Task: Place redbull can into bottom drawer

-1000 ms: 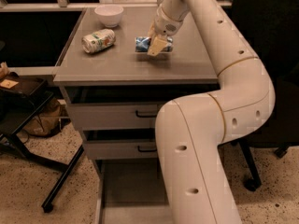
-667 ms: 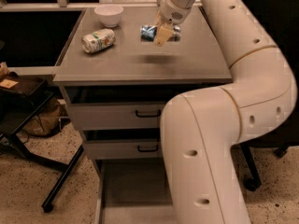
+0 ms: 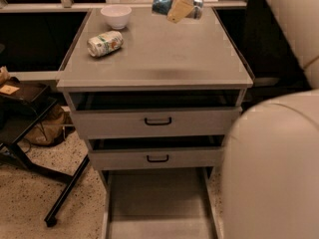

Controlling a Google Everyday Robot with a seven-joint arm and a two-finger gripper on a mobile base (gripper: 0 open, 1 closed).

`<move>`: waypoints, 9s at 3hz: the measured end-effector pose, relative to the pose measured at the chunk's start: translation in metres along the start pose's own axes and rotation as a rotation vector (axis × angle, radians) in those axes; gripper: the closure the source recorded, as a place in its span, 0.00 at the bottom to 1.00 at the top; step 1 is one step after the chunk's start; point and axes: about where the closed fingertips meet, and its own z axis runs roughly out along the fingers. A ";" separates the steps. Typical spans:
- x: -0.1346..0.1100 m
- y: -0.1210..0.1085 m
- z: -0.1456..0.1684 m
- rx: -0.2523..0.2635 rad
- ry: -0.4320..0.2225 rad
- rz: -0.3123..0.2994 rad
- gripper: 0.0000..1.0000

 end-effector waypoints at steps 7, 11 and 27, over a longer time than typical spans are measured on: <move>0.027 0.235 0.051 -0.114 -0.358 0.083 1.00; 0.050 0.388 0.094 -0.195 -0.364 0.314 1.00; 0.287 0.604 0.598 -0.308 -0.422 0.757 1.00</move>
Offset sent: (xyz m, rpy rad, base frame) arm -0.1953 0.0460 -0.3154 0.2612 0.3537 0.3879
